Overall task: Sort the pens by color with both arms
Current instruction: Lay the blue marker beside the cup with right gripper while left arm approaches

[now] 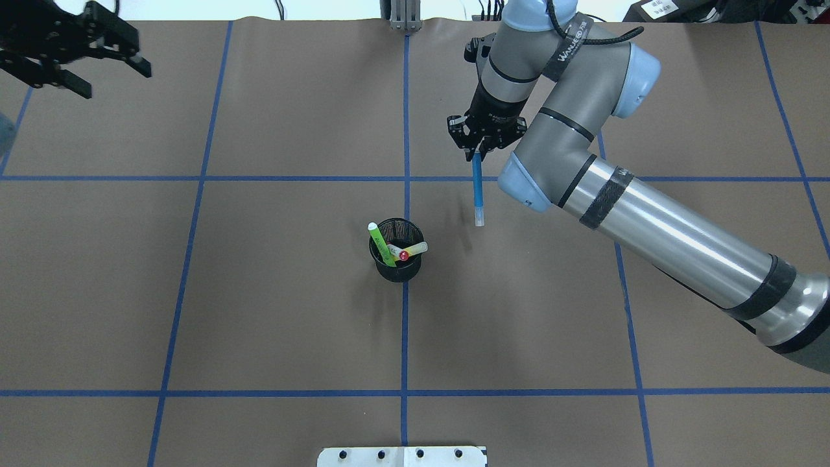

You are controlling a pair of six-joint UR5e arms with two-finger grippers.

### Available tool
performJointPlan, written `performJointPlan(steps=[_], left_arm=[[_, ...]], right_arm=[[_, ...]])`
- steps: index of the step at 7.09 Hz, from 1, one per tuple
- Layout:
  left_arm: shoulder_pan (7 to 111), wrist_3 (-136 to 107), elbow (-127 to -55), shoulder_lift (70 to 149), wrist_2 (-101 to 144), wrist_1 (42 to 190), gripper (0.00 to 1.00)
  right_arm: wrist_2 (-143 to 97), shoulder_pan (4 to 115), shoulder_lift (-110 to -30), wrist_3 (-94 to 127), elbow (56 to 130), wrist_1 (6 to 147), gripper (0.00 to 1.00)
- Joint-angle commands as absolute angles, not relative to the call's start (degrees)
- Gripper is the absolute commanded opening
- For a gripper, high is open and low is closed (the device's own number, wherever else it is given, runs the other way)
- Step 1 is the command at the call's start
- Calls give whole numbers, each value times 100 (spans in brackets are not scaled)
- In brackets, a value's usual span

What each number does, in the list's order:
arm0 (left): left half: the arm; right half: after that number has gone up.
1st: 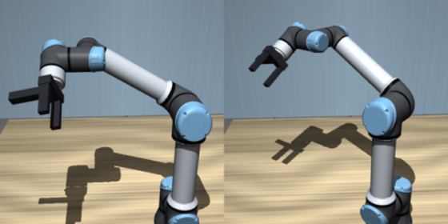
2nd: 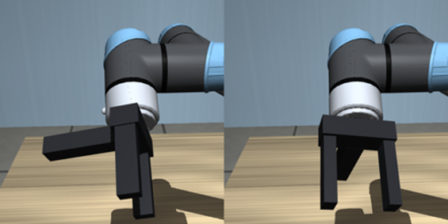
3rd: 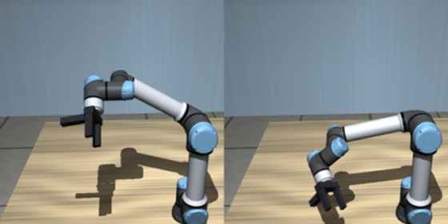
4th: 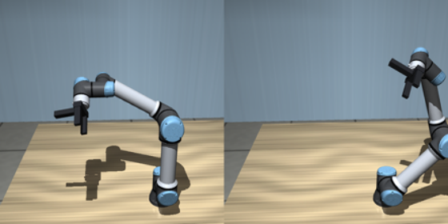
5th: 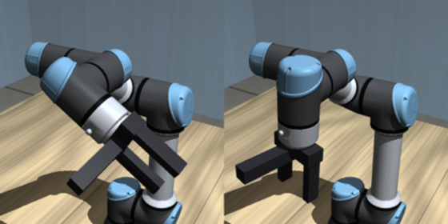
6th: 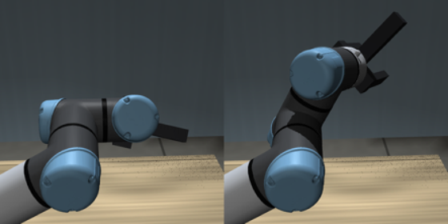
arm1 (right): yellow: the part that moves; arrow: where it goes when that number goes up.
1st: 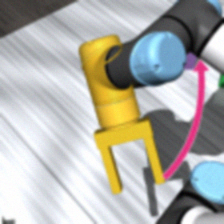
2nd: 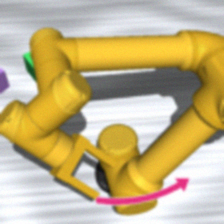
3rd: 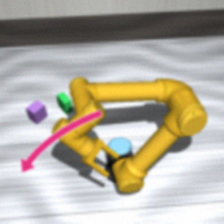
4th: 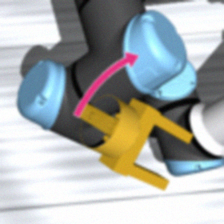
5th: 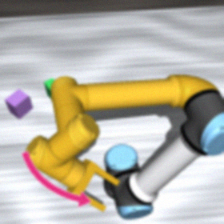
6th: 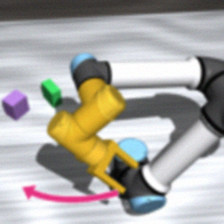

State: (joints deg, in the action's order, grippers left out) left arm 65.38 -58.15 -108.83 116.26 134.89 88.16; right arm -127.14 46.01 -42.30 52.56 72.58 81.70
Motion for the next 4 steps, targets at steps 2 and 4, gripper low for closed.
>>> performJointPlan(steps=[2, 4], left_arm=[[5574, -7107, -10890, 12268, 12790, 8771, 100], [5118, -7565, -10820, 12567, 12439, 8763, 100]], right_arm=[[-12709, 4386, -4289, 5370, 7154, 8183, 1], [-12631, 4316, -4307, 5335, 7146, 8174, 34]])
